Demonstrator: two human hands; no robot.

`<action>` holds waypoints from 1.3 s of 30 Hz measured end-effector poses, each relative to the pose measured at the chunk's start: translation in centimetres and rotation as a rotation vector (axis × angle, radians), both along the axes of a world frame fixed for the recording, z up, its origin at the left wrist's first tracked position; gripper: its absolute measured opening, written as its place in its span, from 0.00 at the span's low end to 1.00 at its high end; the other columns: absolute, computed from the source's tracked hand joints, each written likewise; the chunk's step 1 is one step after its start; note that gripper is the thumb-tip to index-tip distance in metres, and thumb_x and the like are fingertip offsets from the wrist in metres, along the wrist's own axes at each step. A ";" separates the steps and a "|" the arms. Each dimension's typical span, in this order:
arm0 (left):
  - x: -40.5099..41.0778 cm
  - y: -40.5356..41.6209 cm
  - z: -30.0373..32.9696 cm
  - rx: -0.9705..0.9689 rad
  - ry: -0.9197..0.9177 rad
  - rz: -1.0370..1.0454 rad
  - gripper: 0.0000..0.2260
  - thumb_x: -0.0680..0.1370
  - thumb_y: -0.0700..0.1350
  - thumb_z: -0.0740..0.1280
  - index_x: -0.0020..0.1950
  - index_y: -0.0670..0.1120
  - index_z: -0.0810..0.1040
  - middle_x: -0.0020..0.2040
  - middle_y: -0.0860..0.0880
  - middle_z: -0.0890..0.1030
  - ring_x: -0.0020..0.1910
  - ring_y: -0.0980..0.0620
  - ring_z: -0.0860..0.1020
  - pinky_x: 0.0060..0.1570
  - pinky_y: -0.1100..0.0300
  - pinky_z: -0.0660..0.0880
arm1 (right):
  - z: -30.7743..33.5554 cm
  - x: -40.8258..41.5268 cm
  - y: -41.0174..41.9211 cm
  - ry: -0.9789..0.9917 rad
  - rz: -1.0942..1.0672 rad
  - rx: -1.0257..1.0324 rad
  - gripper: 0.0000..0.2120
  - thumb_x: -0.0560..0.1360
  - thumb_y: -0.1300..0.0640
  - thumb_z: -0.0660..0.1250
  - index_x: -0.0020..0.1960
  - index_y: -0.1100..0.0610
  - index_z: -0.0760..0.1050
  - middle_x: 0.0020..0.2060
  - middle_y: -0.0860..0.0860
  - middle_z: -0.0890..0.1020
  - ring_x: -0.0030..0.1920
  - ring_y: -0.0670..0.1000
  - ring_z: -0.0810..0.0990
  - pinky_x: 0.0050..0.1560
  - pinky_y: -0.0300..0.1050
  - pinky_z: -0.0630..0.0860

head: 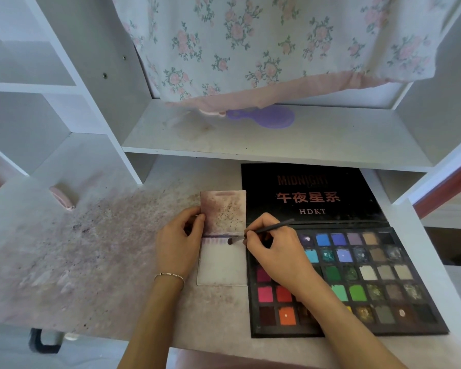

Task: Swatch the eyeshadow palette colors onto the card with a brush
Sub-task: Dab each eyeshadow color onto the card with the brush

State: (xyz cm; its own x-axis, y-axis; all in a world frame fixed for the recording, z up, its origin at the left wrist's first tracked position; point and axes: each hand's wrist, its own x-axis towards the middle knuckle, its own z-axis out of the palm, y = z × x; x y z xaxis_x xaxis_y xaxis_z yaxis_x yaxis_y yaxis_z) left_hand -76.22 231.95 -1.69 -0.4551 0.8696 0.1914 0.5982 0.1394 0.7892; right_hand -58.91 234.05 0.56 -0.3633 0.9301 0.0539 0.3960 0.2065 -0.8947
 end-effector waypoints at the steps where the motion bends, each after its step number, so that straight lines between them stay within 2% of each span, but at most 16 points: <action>1: 0.0 0.0 0.0 0.001 0.004 0.001 0.09 0.76 0.44 0.64 0.54 0.49 0.80 0.42 0.61 0.76 0.38 0.69 0.72 0.39 0.75 0.66 | 0.0 0.0 0.0 -0.002 -0.004 0.004 0.07 0.73 0.59 0.64 0.39 0.50 0.72 0.33 0.45 0.77 0.36 0.39 0.74 0.36 0.31 0.71; 9: 0.0 0.0 0.0 0.004 -0.014 0.002 0.08 0.76 0.43 0.64 0.53 0.48 0.80 0.41 0.61 0.76 0.38 0.67 0.73 0.39 0.74 0.66 | -0.1 0.0 0.1 0.020 -0.008 0.016 0.07 0.73 0.59 0.64 0.39 0.50 0.72 0.32 0.47 0.77 0.33 0.42 0.74 0.33 0.34 0.71; 12: 0.0 0.0 0.1 0.000 -0.026 -0.002 0.08 0.76 0.43 0.64 0.53 0.49 0.80 0.40 0.62 0.76 0.39 0.67 0.74 0.39 0.74 0.67 | 0.0 0.1 0.1 0.146 -0.057 -0.021 0.08 0.74 0.61 0.63 0.39 0.50 0.73 0.34 0.53 0.80 0.35 0.49 0.77 0.35 0.42 0.74; 14: 0.0 0.0 0.2 -0.001 -0.030 -0.004 0.08 0.76 0.43 0.64 0.53 0.49 0.80 0.40 0.62 0.76 0.39 0.67 0.74 0.39 0.74 0.67 | 0.3 0.3 0.2 0.247 -0.090 -0.043 0.10 0.74 0.63 0.63 0.40 0.48 0.73 0.34 0.52 0.80 0.38 0.53 0.79 0.39 0.45 0.77; 19: 0.0 0.0 0.2 -0.005 -0.031 -0.004 0.09 0.76 0.43 0.64 0.53 0.49 0.80 0.40 0.62 0.76 0.39 0.67 0.73 0.39 0.74 0.66 | 0.8 1.1 0.1 0.338 -0.119 -0.012 0.13 0.75 0.67 0.61 0.43 0.50 0.76 0.36 0.44 0.82 0.40 0.44 0.81 0.43 0.35 0.77; 23: 0.0 0.0 0.2 0.001 -0.036 -0.004 0.09 0.76 0.43 0.64 0.53 0.48 0.80 0.42 0.57 0.79 0.39 0.64 0.74 0.40 0.71 0.68 | 1.3 2.8 -0.4 0.363 -0.193 0.036 0.13 0.75 0.67 0.61 0.44 0.51 0.78 0.36 0.46 0.82 0.41 0.45 0.80 0.43 0.34 0.76; 28: 0.0 -0.2 0.1 0.014 -0.026 -0.005 0.09 0.76 0.43 0.64 0.53 0.47 0.80 0.41 0.60 0.77 0.39 0.67 0.73 0.39 0.72 0.66 | 1.1 6.0 -1.6 0.363 -0.339 0.050 0.14 0.75 0.66 0.61 0.45 0.47 0.76 0.37 0.44 0.82 0.40 0.39 0.79 0.38 0.29 0.75; 32: 0.1 -0.2 0.0 0.008 -0.011 -0.004 0.09 0.76 0.43 0.63 0.55 0.47 0.79 0.44 0.57 0.77 0.39 0.65 0.73 0.40 0.72 0.66 | 0.8 8.9 -2.2 0.319 -0.478 0.083 0.13 0.76 0.63 0.60 0.45 0.45 0.73 0.42 0.45 0.80 0.44 0.37 0.79 0.35 0.29 0.75; 37: 0.1 -0.1 0.1 -0.002 0.024 0.007 0.10 0.77 0.44 0.63 0.55 0.46 0.79 0.44 0.55 0.77 0.40 0.58 0.73 0.41 0.70 0.66 | 0.5 12.0 -2.0 0.160 -0.652 0.155 0.11 0.78 0.60 0.57 0.43 0.44 0.68 0.38 0.45 0.78 0.41 0.34 0.77 0.31 0.26 0.72; 39: 0.1 -0.1 0.2 -0.001 0.035 0.013 0.09 0.76 0.43 0.63 0.54 0.45 0.79 0.45 0.54 0.78 0.41 0.56 0.74 0.44 0.65 0.68 | 0.4 12.9 -1.8 0.135 -0.703 0.160 0.11 0.78 0.60 0.58 0.43 0.44 0.69 0.37 0.46 0.77 0.39 0.34 0.77 0.32 0.25 0.72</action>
State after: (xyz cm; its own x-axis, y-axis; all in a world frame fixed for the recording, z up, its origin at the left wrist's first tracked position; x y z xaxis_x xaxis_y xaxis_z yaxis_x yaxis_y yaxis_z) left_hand -76.09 231.81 -1.53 -0.4597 0.8636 0.2068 0.6236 0.1482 0.7675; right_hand -45.98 232.29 0.96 0.3358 0.9180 0.2107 0.3718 0.0764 -0.9252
